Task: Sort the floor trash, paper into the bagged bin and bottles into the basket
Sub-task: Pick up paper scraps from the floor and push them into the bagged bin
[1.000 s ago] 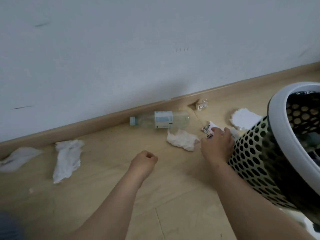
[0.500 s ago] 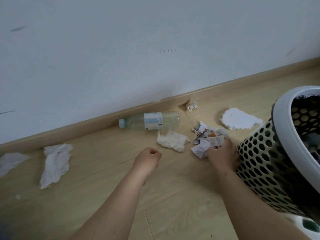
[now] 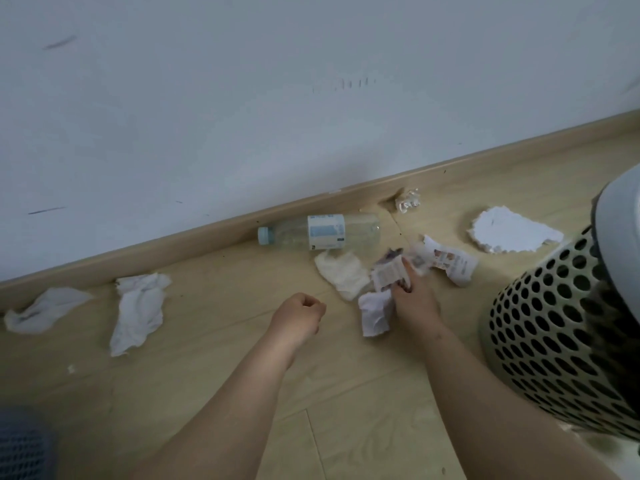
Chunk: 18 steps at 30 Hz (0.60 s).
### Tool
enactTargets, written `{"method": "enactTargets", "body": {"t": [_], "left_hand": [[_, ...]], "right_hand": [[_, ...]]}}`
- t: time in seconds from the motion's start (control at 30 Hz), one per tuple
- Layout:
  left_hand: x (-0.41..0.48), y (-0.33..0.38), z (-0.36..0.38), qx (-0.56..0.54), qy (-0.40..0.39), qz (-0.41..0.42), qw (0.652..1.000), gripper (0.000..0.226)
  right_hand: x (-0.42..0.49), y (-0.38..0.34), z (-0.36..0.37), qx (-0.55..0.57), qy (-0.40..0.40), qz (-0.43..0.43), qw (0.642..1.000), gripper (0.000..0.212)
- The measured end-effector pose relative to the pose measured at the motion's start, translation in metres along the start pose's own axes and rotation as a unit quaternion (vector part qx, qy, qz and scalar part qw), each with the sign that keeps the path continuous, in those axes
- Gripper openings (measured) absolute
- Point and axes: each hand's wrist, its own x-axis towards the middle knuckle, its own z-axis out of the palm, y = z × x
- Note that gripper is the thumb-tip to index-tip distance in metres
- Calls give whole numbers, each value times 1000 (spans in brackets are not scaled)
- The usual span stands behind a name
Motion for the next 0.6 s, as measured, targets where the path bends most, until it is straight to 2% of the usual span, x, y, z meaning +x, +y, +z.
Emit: {"method": "enactTargets", "body": {"t": [0.1,0.2,0.27,0.33,0.5,0.53,0.6], "left_hand": [[-1,-2,1,-5,6,-7,1000,6],[-1,-1,4,-40,0,20,999,26],[-4,4,5,-83,-15,56,995,24],[-6,8,7,-124,-18,76,989,25],[-5,14,6,-180,32,47,982,16],[-4,12,6,-185,51,39,981,16],[-1,8,5,-189,78,14,979,21]], "right_hand": [[-9,-9,16,24,-61,4,998,29],[-18,-19,23,99,-159,24,982,14],[-22,-26,22,127,-232,19,964,13],[-20,-31,20,146,-265,11,953,13],[-21,-34,13,137,-266,0,954,15],[-20,-31,11,137,-241,-14,961,17],[-11,-24,0,121,-117,-61,984,16]]}}
